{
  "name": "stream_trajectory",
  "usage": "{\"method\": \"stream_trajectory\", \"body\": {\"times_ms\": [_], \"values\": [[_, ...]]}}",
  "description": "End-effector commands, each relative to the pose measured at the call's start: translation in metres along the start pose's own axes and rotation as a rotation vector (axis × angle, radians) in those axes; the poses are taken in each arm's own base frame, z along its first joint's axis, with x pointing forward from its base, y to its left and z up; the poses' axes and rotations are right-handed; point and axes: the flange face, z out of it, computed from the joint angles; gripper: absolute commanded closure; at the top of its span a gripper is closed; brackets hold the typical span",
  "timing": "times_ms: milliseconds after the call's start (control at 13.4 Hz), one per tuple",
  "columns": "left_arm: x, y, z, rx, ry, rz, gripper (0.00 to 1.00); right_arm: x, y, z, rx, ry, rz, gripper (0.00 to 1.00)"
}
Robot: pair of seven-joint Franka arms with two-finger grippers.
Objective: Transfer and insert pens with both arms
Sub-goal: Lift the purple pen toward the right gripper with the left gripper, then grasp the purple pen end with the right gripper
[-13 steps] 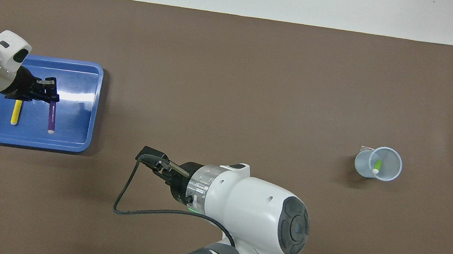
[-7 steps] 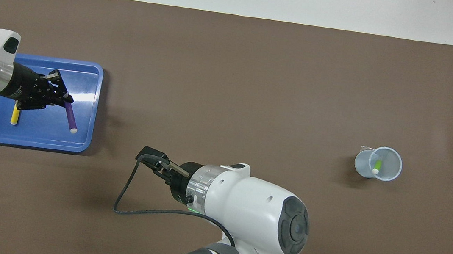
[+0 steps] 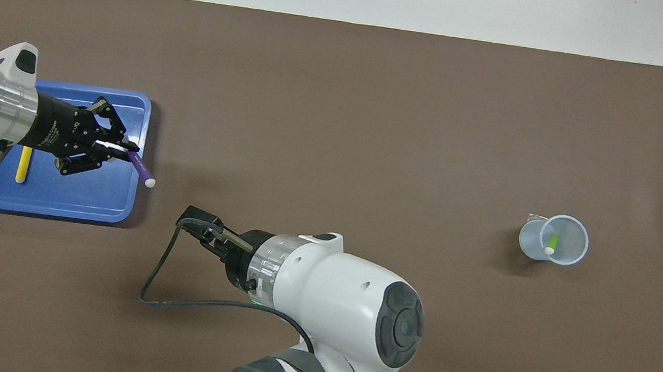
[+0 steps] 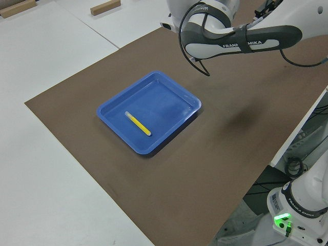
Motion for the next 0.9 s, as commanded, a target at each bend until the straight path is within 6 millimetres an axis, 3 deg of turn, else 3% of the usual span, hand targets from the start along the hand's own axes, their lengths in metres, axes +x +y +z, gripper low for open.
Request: {"method": "stream_trajectory", "body": {"times_ms": [0, 299, 448, 822], "values": [[-0.023, -0.024, -0.005, -0.031, -0.043, -0.144, 1.0, 0.018, -0.007, 0.003, 0.039, 0.034, 0.008, 0.0], [-0.065, -0.053, -0.016, -0.058, -0.023, -0.337, 1.0, 0.028, -0.027, 0.0, 0.091, 0.044, 0.021, 0.0], [-0.075, -0.056, -0.023, -0.074, -0.015, -0.428, 1.0, 0.033, -0.044, 0.007, 0.14, 0.064, 0.027, 0.0], [-0.117, -0.057, -0.014, -0.097, -0.002, -0.526, 1.0, 0.009, -0.046, 0.017, 0.134, 0.034, 0.021, 0.0]]}}
